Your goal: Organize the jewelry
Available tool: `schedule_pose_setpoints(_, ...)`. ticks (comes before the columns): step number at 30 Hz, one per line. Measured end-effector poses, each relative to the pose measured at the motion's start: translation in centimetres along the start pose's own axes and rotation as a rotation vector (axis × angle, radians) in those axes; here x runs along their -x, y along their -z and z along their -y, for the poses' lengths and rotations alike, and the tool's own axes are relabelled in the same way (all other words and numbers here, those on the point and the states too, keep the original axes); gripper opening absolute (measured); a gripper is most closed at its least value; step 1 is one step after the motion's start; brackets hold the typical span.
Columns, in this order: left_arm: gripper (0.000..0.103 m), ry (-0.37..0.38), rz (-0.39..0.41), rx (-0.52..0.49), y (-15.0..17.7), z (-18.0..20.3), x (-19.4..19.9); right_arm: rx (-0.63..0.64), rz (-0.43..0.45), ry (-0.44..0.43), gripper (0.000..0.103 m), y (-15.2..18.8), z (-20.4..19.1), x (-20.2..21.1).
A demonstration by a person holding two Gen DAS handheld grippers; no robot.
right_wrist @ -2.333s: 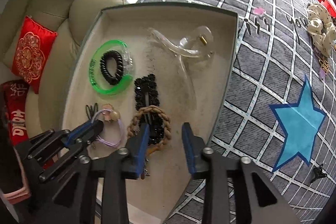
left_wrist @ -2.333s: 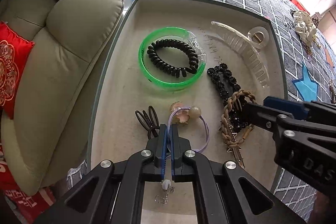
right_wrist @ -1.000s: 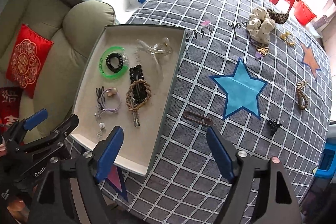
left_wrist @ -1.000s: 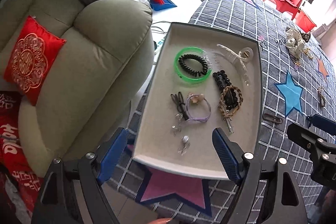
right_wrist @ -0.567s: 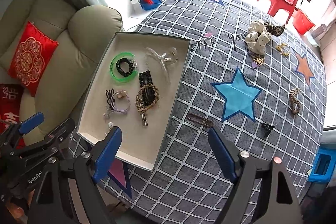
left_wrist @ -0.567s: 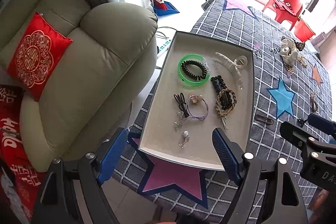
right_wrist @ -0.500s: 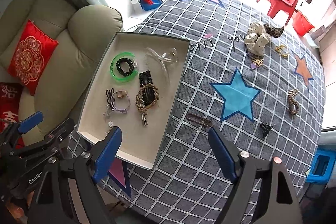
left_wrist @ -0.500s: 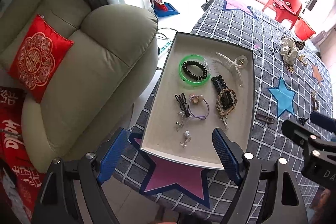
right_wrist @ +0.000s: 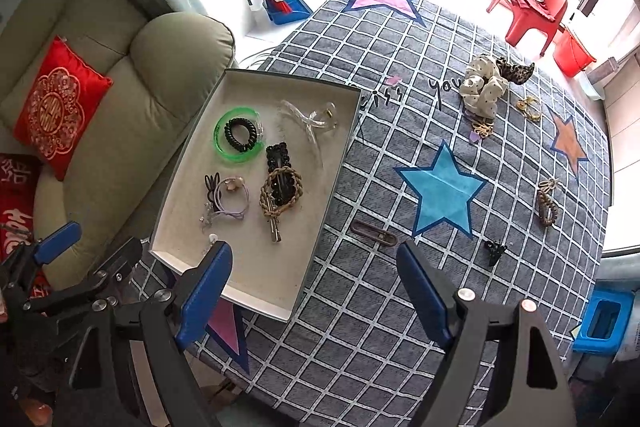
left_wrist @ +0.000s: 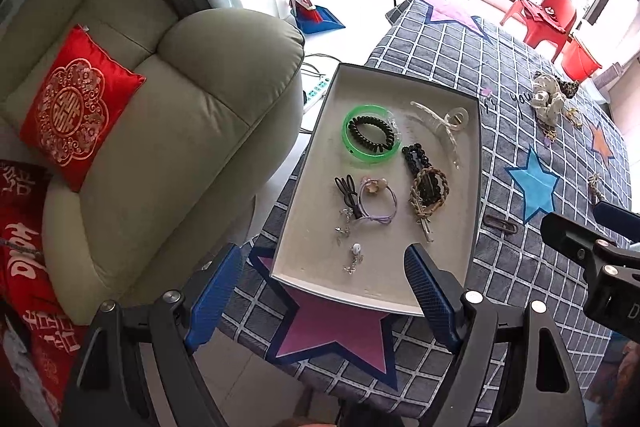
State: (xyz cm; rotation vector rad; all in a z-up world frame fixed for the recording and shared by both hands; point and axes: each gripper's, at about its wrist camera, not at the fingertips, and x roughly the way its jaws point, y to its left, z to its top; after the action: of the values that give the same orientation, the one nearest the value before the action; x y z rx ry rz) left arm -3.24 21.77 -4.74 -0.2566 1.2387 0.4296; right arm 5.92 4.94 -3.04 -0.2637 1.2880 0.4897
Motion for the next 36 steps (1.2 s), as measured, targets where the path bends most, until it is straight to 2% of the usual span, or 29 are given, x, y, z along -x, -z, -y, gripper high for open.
schedule_pose_setpoints(36, 0.085, -0.011, -0.008, 0.016, -0.21, -0.41, -0.26, 0.015, -0.005, -0.003, 0.086, -0.57, -0.56, -0.11)
